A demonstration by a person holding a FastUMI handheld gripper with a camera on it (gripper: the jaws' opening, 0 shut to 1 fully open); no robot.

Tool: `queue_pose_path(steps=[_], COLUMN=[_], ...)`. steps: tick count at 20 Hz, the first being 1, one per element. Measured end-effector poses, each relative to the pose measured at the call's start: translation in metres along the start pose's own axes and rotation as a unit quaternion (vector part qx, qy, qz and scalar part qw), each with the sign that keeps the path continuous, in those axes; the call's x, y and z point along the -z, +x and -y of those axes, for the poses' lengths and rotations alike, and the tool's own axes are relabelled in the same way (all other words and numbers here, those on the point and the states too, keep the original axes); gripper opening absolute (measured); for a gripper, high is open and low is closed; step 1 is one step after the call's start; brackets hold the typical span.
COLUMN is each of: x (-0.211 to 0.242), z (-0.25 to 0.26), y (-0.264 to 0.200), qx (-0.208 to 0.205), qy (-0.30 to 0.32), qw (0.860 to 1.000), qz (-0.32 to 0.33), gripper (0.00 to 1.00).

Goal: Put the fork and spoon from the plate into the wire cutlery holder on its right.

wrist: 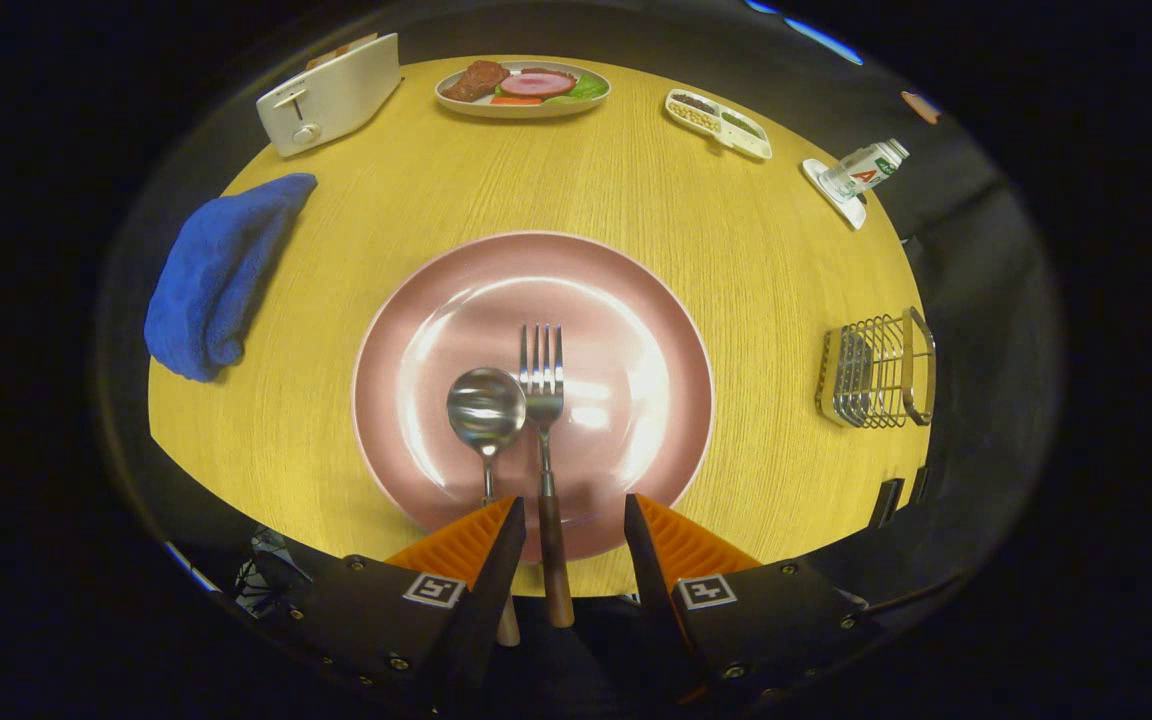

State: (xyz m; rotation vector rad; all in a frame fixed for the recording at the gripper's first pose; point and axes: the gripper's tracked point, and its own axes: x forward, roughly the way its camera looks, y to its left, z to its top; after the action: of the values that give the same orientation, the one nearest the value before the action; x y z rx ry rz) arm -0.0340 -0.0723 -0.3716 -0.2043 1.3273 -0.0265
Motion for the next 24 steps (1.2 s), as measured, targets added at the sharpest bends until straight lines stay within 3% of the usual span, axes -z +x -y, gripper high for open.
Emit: queue_pose_path(steps=[2,4,8,9,12,13,24], x=[0.0,0.002,0.003,0.005,0.001,0.0,-0.021], z=[0.0,0.0,-0.002,0.001,0.002,0.002,0.042], y=[0.007,0.012,0.021,0.022,0.023,0.023,-0.012], qx=[-0.004,-0.003,-0.008,-0.002,0.003,0.005,0.072], qy=[-0.004,-0.011,-0.018,-0.024,-0.031,-0.033,-0.032], qw=[1.0,1.0,1.0,1.0,0.999,0.999,0.997], qz=[-0.004,-0.012,-0.016,-0.018,-0.018,-0.014,-0.002], gripper=[0.63,0.48,0.46,0.26,0.22,0.06,0.06])
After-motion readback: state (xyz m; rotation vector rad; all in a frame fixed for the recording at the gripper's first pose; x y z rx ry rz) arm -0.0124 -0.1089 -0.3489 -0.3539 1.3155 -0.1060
